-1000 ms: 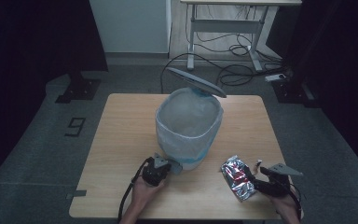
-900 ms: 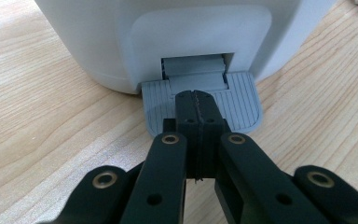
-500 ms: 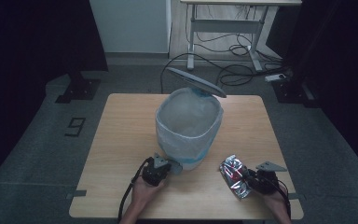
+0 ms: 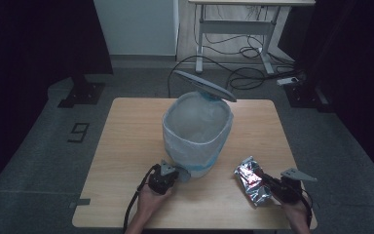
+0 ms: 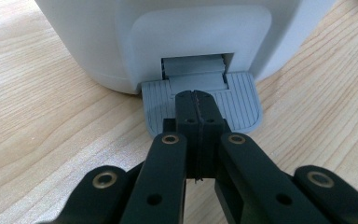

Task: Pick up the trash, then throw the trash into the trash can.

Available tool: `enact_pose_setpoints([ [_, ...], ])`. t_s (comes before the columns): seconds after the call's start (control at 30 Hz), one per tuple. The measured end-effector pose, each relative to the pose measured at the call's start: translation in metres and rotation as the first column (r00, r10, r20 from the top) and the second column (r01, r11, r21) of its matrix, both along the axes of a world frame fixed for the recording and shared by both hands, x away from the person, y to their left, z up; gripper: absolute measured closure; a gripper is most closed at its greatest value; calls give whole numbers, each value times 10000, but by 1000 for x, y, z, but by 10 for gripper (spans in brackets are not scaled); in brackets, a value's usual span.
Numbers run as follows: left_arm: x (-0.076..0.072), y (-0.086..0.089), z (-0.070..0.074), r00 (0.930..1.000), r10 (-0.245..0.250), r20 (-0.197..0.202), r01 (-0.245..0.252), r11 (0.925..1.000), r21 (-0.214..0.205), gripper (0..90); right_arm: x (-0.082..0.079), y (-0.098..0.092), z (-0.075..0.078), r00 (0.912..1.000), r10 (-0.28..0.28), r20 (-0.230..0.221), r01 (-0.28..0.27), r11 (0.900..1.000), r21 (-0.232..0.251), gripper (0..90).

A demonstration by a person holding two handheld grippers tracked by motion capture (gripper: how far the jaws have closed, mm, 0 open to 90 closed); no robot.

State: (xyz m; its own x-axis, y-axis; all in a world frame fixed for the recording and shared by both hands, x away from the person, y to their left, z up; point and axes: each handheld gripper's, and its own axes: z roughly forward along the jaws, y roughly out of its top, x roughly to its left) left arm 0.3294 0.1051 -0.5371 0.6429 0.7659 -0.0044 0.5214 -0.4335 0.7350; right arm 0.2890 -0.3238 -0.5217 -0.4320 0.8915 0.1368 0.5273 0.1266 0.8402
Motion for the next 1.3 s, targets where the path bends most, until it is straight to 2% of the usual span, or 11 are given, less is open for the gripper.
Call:
enact_pose_setpoints([
  [0.03,0,0,0,10000,6,4,-6,10000,3,900,-3,-6,4,9998,-65,197,60,9997,246,894],
  [0.17,0,0,0,10000,17,30,-17,10000,16,900,-6,-15,9,9991,-138,412,113,9981,613,895],
  [0.33,0,0,0,10000,21,23,-21,10000,13,900,-8,-18,15,9979,-111,635,61,9970,778,895],
  [0.6,0,0,0,10000,21,-12,-21,10000,1,900,-11,-16,24,9944,75,1059,-170,9958,897,896],
  [1.0,0,0,0,10000,-2,-4,2,10000,20,900,-11,-8,37,9898,279,1396,-424,9939,1022,896],
  [1.3,1,0,0,10000,-31,-35,31,10000,21,900,-10,4,55,9844,462,1700,-681,9897,1256,897],
])
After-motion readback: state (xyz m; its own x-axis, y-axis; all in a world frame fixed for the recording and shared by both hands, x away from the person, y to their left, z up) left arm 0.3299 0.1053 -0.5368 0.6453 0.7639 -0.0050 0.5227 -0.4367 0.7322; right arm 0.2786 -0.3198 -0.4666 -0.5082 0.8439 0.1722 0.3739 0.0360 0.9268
